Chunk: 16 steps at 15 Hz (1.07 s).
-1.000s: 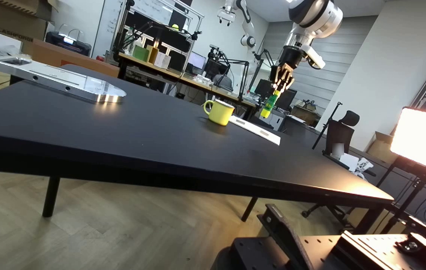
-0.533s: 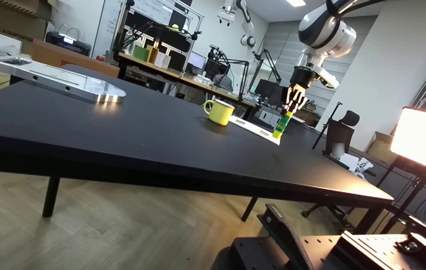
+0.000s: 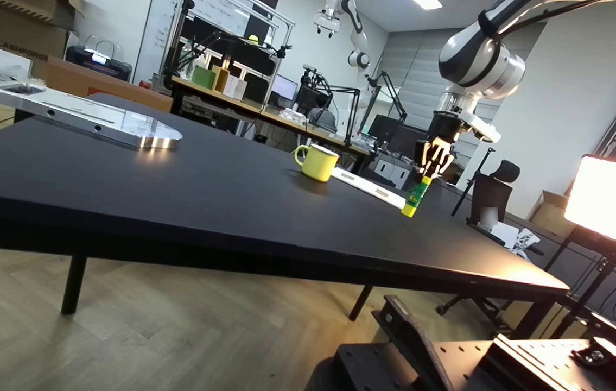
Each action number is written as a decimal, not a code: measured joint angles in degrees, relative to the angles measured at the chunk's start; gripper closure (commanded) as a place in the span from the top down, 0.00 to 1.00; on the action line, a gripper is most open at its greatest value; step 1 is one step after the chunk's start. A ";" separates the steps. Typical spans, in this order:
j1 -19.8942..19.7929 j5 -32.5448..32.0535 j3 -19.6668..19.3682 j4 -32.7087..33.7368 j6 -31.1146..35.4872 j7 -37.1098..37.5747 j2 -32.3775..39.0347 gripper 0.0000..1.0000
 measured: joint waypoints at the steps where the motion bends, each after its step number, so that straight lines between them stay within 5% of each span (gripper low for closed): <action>1: -0.11 0.00 -0.06 -0.38 0.34 0.01 0.00 0.09; 16: -0.39 0.04 -0.49 -2.37 1.45 0.08 0.05 0.09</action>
